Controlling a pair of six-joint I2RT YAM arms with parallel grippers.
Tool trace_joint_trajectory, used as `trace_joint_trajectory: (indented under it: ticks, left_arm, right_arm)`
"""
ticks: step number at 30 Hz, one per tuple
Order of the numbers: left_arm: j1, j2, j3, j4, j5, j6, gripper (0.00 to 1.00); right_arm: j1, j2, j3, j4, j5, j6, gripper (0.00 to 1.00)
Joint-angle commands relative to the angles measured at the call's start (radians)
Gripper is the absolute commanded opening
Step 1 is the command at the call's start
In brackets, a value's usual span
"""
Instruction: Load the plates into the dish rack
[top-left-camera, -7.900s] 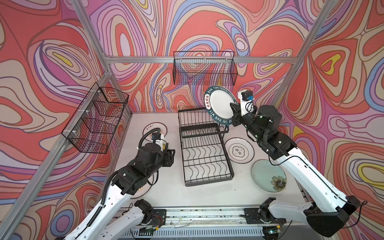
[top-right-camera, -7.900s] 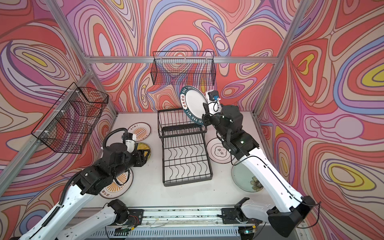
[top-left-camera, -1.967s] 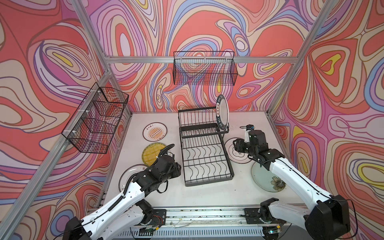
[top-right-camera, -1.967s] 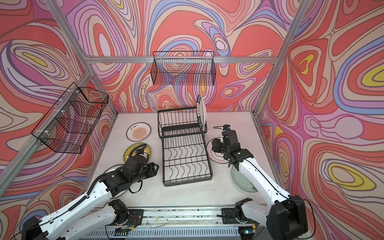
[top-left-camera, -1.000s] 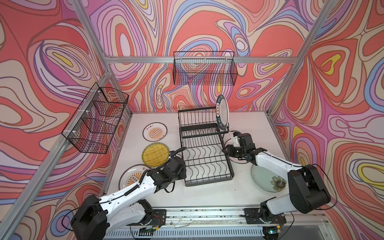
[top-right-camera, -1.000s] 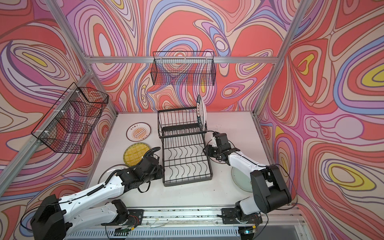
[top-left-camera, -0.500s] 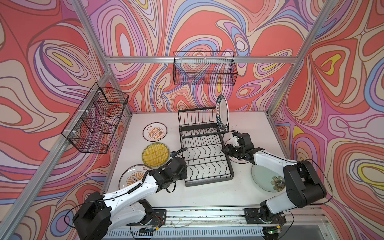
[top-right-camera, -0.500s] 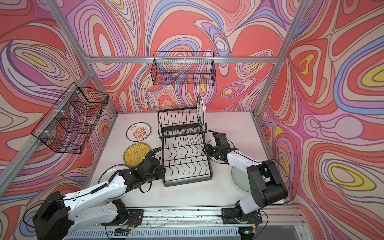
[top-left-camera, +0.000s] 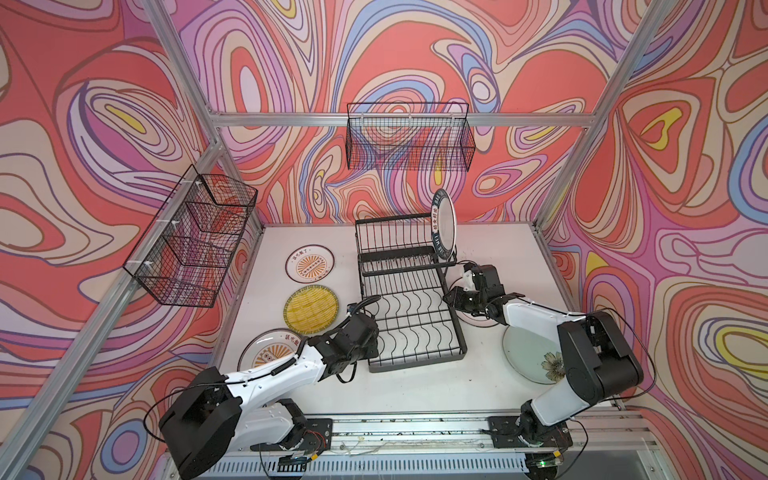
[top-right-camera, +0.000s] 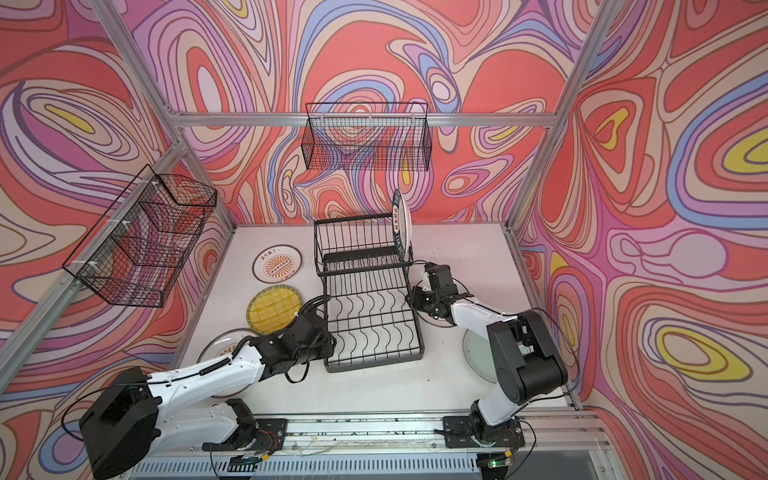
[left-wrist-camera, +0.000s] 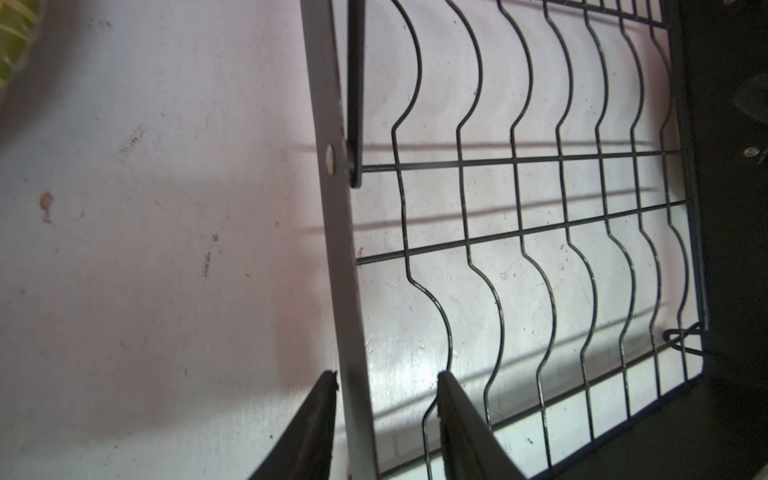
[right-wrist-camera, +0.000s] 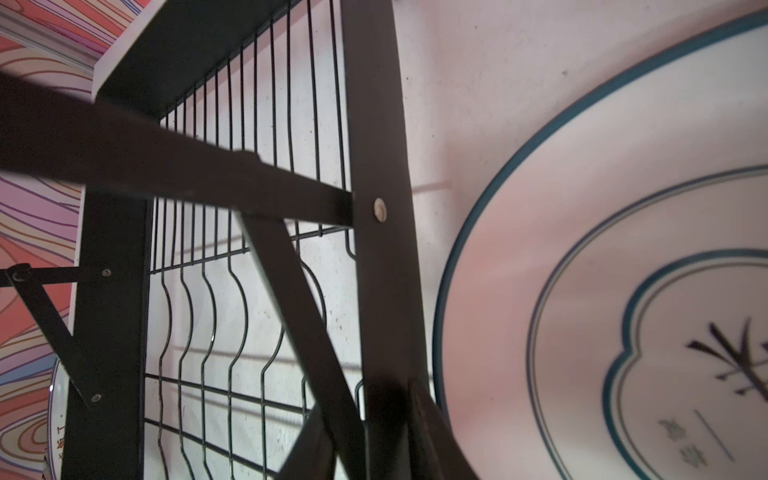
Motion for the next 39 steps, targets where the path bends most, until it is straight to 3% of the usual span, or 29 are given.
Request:
trace_joint_trajectory:
  ticks: [1, 15, 39]
  left_arm:
    - [-0.006, 0.016, 0.026, 0.028, -0.023, 0.012, 0.43]
    - [-0.006, 0.084, 0.073, 0.044, -0.044, 0.040, 0.41]
    - [-0.016, 0.106, 0.045, 0.158, 0.051, -0.069, 0.40]
  right_arm:
    - [0.011, 0.029, 0.036, 0.061, -0.056, 0.018, 0.27]
    - [0.010, 0.118, 0.104, 0.114, -0.092, 0.022, 0.25]
    - [0.028, 0.225, 0.229, 0.109, -0.175, -0.040, 0.25]
